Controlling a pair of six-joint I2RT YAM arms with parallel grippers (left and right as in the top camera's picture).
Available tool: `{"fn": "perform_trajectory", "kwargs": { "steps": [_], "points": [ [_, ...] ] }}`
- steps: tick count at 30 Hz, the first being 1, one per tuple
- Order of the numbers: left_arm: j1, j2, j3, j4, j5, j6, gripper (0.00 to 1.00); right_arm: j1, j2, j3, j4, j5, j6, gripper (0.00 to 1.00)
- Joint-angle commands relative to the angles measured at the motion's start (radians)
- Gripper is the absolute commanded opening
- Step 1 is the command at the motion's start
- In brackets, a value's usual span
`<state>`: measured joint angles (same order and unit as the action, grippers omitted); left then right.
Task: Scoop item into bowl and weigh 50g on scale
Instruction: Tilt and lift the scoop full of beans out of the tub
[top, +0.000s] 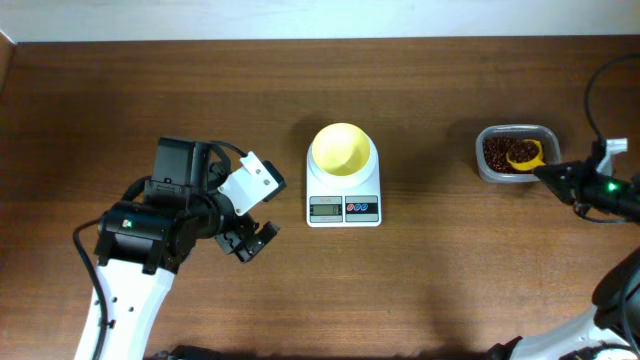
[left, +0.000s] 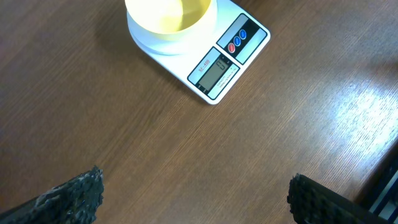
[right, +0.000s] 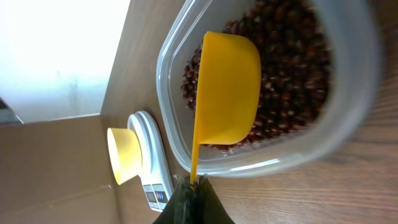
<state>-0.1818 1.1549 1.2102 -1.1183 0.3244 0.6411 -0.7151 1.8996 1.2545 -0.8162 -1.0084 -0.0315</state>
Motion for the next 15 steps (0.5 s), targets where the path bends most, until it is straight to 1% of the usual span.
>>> {"fn": "perform_trajectory", "kwargs": {
  "steps": [1, 4, 15],
  "points": [
    [0.008, 0.003, 0.018, -0.001, 0.0, 0.019, 0.99, -0.027, 0.009, -0.007, -0.008, -0.058, -0.03, 0.04],
    [0.008, 0.003, 0.018, -0.001, 0.0, 0.019, 0.99, -0.027, 0.009, -0.007, -0.009, -0.123, -0.048, 0.04],
    [0.008, 0.003, 0.018, -0.001, 0.0, 0.019, 0.99, -0.027, 0.009, -0.007, -0.033, -0.126, -0.048, 0.04]
  ]
}}
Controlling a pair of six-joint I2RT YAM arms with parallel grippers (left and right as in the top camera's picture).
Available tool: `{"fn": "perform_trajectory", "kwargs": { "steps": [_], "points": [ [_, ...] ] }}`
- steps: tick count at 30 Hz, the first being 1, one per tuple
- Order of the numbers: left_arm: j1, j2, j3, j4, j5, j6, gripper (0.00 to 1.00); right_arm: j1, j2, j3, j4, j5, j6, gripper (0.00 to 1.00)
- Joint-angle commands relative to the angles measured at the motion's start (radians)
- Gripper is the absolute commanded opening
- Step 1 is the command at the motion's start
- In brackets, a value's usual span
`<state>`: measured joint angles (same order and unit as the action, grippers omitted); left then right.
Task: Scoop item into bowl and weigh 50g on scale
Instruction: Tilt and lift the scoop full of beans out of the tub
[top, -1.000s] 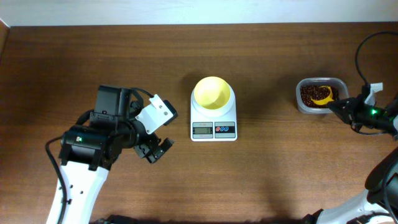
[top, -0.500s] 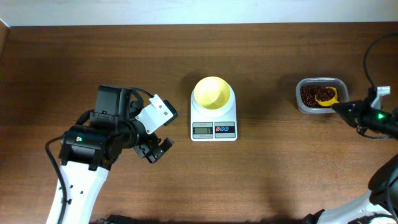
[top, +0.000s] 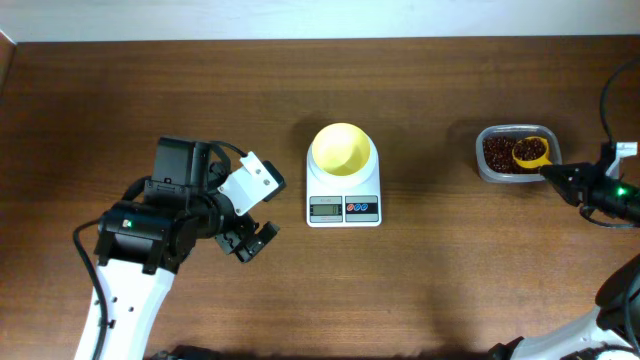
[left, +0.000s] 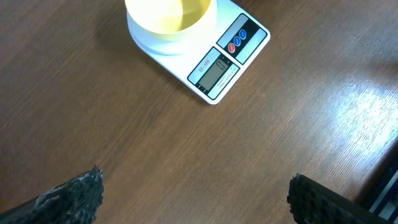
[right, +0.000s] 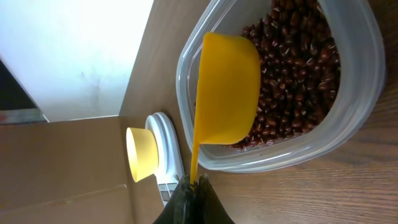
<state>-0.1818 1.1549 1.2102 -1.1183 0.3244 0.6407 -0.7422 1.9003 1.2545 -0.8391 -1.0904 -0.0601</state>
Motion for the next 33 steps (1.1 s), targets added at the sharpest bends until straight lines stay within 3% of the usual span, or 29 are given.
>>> {"fn": "perform_trajectory", "kwargs": {
  "steps": [1, 10, 14, 23, 25, 27, 33],
  "points": [
    [0.008, 0.003, 0.018, -0.002, 0.0, 0.019, 0.99, 0.0, 0.008, -0.007, -0.013, -0.044, -0.02, 0.04],
    [0.008, 0.003, 0.018, -0.002, 0.0, 0.019, 0.99, 0.0, 0.008, -0.007, -0.021, -0.099, -0.046, 0.04],
    [0.008, 0.003, 0.018, -0.002, 0.0, 0.019, 0.99, 0.0, 0.008, -0.007, -0.024, 0.055, -0.043, 0.04],
    [0.008, 0.003, 0.018, -0.002, 0.0, 0.019, 0.99, 0.0, 0.008, -0.007, -0.059, -0.051, -0.126, 0.04],
    [0.008, 0.003, 0.018, -0.002, 0.0, 0.019, 0.99, -0.002, 0.008, -0.007, -0.037, 0.039, -0.066, 0.04],
    [0.008, 0.003, 0.018, -0.002, 0.0, 0.019, 0.99, -0.003, 0.008, -0.007, -0.062, -0.044, -0.116, 0.04],
    [0.008, 0.003, 0.018, -0.002, 0.0, 0.019, 0.99, -0.006, 0.007, -0.007, -0.016, -0.022, -0.078, 0.04]
  ]
}}
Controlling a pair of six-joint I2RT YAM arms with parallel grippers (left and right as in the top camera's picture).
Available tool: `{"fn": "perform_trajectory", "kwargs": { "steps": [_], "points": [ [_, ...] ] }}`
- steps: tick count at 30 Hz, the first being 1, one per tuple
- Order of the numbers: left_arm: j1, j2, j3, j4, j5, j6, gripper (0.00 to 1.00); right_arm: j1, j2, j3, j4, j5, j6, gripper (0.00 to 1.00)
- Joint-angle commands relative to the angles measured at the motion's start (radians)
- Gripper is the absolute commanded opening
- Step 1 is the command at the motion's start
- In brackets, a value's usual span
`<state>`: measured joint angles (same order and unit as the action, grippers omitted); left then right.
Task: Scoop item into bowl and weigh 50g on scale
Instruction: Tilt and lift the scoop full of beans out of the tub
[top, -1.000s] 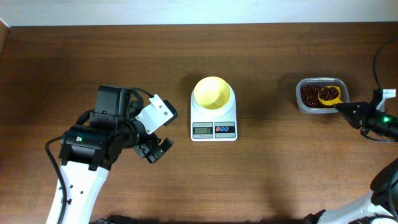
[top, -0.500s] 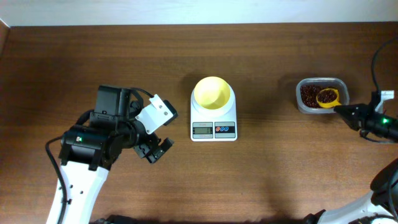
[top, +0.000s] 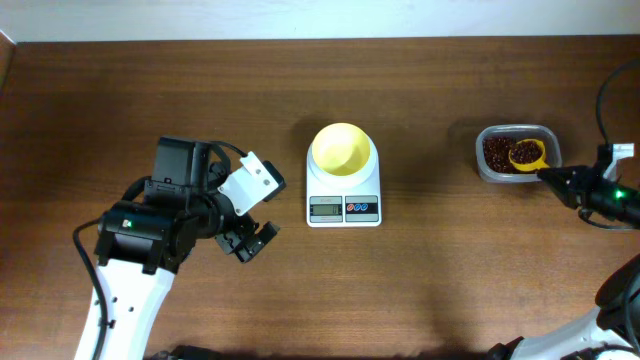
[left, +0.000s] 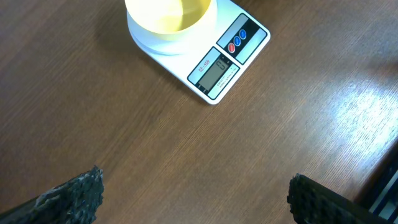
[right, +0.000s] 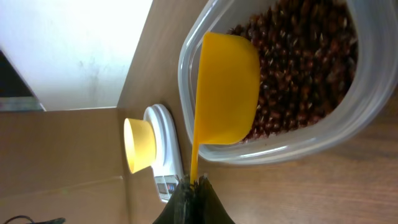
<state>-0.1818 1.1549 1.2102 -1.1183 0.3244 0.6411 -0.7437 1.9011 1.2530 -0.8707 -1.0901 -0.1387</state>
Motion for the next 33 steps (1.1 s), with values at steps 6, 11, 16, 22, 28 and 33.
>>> {"fn": "perform_trajectory", "kwargs": {
  "steps": [6, 11, 16, 22, 28, 33],
  "points": [
    [0.008, 0.003, 0.018, -0.002, 0.0, 0.019, 0.99, -0.005, 0.006, -0.005, 0.004, -0.096, 0.0, 0.04],
    [0.008, 0.003, 0.018, -0.002, 0.0, 0.019, 0.99, -0.005, 0.006, -0.005, -0.013, -0.097, -0.004, 0.04],
    [0.008, 0.003, 0.018, -0.002, 0.0, 0.019, 0.99, -0.005, 0.006, -0.005, -0.013, -0.16, -0.004, 0.04],
    [0.008, 0.003, 0.018, -0.002, 0.0, 0.019, 0.99, -0.005, 0.006, -0.005, -0.013, -0.193, -0.007, 0.04],
    [0.008, 0.003, 0.018, -0.002, 0.0, 0.019, 0.99, -0.005, 0.006, -0.005, -0.013, -0.236, -0.008, 0.04],
    [0.008, 0.003, 0.018, -0.002, 0.0, 0.019, 0.99, -0.005, 0.006, -0.005, -0.013, -0.247, -0.014, 0.04]
  ]
}}
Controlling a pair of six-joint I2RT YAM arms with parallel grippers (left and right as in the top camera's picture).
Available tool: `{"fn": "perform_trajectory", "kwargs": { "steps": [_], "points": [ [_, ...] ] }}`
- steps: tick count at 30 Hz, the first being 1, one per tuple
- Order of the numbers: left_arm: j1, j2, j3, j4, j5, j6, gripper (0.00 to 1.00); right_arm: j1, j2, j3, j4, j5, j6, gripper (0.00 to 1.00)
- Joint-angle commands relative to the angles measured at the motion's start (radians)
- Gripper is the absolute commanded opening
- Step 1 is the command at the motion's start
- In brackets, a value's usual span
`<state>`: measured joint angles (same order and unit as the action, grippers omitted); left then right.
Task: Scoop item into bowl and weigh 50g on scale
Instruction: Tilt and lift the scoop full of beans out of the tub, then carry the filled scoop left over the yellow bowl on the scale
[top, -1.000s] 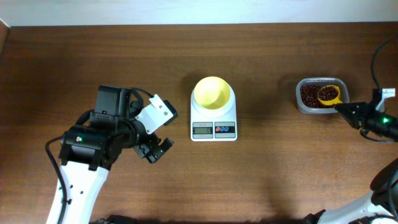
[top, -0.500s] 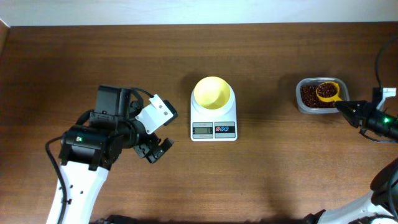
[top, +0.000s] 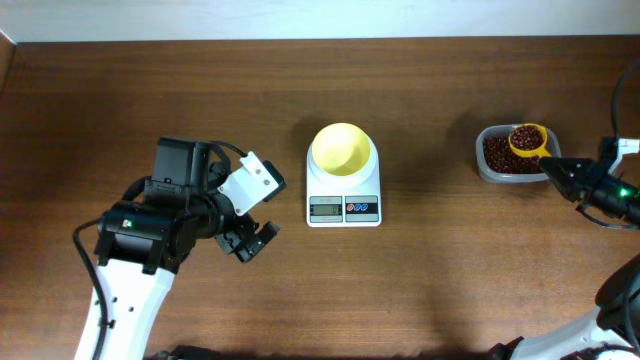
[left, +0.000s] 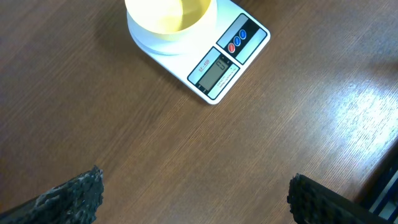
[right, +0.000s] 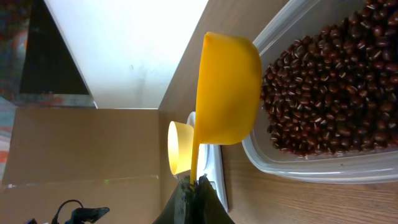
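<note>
An empty yellow bowl (top: 341, 149) stands on the white scale (top: 343, 195) at mid table. A clear tub of dark red beans (top: 499, 158) sits at the right. My right gripper (top: 556, 170) is shut on the handle of a yellow scoop (top: 525, 138), which is raised over the tub's far right corner with beans in it. In the right wrist view the scoop (right: 226, 87) hangs above the beans (right: 323, 93), clear of them. My left gripper (top: 250, 243) rests open above bare wood left of the scale, its fingertips (left: 71, 196) wide apart.
The scale's display (left: 216, 72) and its red and blue buttons (left: 237, 41) face the front. A cardboard wall (right: 81, 146) stands beyond the table's left end. Bare brown tabletop (top: 450, 270) lies between the scale and the tub.
My right gripper has raised the scoop out of the beans; it now holds beans and hangs above the tub's far right corner. The left arm has not moved.
My right gripper held the scoop's handle all along, the cup down in the beans. It shifted a little within the tub at each moment. Now the scoop is up above the tub with beans in it. The left gripper stayed open and still.
</note>
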<state>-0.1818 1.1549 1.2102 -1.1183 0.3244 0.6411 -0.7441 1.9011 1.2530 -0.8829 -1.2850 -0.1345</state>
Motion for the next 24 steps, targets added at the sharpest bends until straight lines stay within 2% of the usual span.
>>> {"fn": "perform_trajectory", "kwargs": {
  "steps": [1, 16, 24],
  "points": [
    [0.008, 0.003, 0.018, -0.002, 0.0, 0.018, 0.99, -0.004, 0.006, -0.005, -0.001, -0.064, -0.019, 0.04],
    [0.008, 0.003, 0.018, -0.002, 0.0, 0.018, 0.99, 0.006, 0.006, -0.005, 0.0, -0.127, -0.019, 0.04],
    [0.008, 0.003, 0.018, -0.002, 0.0, 0.019, 0.99, 0.088, 0.006, -0.005, 0.001, -0.127, -0.019, 0.04]
  ]
}}
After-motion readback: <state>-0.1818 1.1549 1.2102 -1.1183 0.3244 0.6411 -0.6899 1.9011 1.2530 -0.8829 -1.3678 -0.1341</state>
